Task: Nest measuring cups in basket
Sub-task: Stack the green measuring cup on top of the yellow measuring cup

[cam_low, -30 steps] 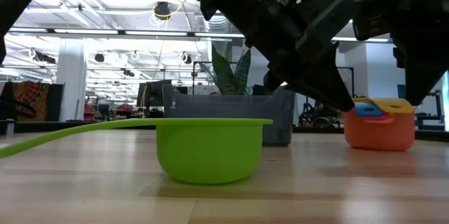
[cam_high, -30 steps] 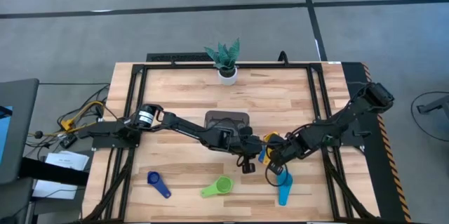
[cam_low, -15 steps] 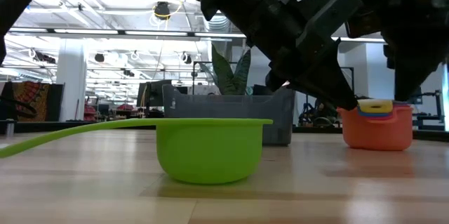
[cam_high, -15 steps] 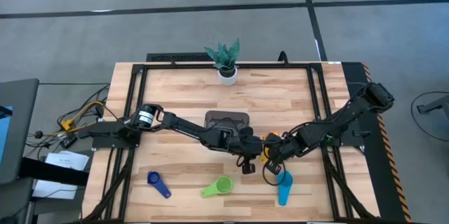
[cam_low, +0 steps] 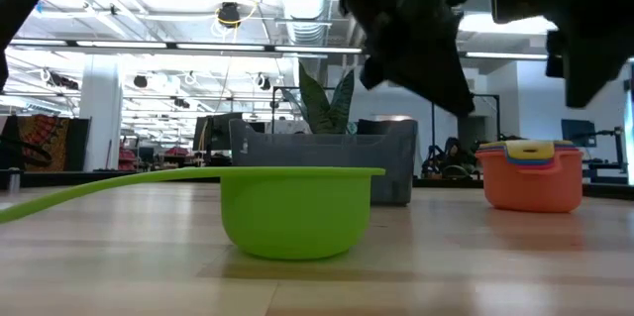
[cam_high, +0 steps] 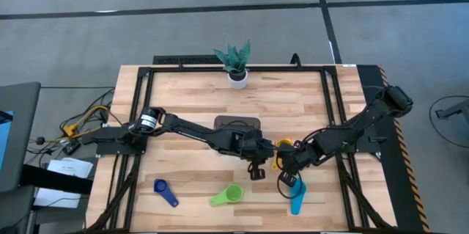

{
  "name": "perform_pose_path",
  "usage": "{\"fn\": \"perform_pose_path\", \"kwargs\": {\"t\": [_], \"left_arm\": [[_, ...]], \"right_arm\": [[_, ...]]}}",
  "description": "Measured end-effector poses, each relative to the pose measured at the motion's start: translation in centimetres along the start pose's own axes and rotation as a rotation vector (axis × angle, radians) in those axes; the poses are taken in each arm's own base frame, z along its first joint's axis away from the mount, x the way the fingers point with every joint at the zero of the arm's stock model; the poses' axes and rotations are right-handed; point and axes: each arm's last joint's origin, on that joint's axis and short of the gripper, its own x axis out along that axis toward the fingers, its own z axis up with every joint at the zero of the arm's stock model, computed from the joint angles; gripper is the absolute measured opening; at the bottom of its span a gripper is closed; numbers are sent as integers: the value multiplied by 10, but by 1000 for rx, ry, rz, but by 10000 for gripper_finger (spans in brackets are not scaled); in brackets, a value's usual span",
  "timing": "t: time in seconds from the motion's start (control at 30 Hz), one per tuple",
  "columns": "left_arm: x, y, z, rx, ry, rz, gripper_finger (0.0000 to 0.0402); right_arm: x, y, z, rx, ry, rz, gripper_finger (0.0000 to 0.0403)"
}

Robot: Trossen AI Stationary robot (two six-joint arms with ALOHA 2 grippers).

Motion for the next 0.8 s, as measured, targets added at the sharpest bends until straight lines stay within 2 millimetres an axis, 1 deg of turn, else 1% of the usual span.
{"fn": "perform_pose_path", "kwargs": {"t": [0.1, 0.17, 0.23, 0.4, 0.53, 0.63, 0.8], "left_arm": [[-12, -6, 8, -14, 54, 5, 0], [-22, -9, 10, -5, 96, 7, 0], [-31, -11, 14, 0, 86, 2, 0], [-55, -7, 17, 10, 87, 9, 0], [-68, -4, 13, 9, 93, 12, 0], [-79, -8, 5, -6, 99, 8, 0], [-99, -26, -11, -20, 93, 0, 0]], "right_arm": [[-7, 2, 5, -6, -38, 19, 28], [-12, 0, 6, 0, -68, 16, 26], [-20, 0, 7, 24, -114, 25, 25], [-48, 1, 0, 101, -272, 56, 28], [-65, 1, -9, 201, -396, 70, 35], [-66, 3, -18, 286, -402, 72, 36], [-49, 14, -32, 390, -370, 71, 36]]}}
